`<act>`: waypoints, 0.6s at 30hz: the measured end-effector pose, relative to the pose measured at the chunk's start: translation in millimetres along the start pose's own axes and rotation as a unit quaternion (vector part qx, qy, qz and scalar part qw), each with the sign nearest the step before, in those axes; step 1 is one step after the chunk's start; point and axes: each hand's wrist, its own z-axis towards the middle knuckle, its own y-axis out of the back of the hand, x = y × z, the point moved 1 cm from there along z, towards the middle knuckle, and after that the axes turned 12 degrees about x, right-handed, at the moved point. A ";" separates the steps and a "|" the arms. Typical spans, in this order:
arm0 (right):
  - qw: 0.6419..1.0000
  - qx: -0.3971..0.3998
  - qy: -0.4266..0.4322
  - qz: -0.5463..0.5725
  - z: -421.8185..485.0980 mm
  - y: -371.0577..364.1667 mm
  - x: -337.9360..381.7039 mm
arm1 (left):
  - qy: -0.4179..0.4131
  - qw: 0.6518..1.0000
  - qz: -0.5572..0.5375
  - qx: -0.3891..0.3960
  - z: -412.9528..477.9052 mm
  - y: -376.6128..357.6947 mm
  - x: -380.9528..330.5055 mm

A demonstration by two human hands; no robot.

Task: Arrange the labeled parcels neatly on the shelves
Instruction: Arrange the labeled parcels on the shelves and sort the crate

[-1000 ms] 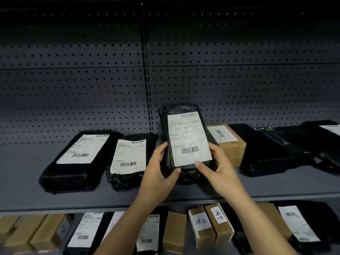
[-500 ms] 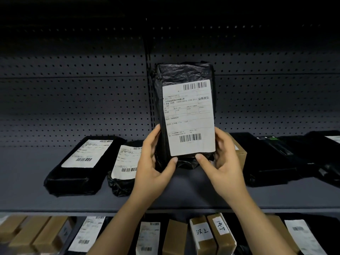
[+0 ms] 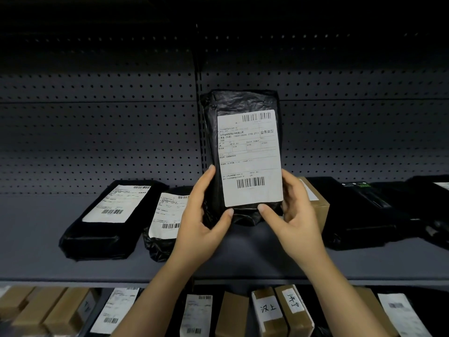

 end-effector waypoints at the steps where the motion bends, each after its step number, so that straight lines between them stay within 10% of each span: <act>1: 1.000 0.003 -0.013 -0.006 0.4 -0.8 -0.8 | 0.014 1.000 0.003 0.008 -0.3 1.7 1.3; 18: 0.962 0.032 -0.266 -0.045 -4.8 -26.1 -49.1 | 0.195 0.961 0.127 0.149 -8.9 14.9 38.3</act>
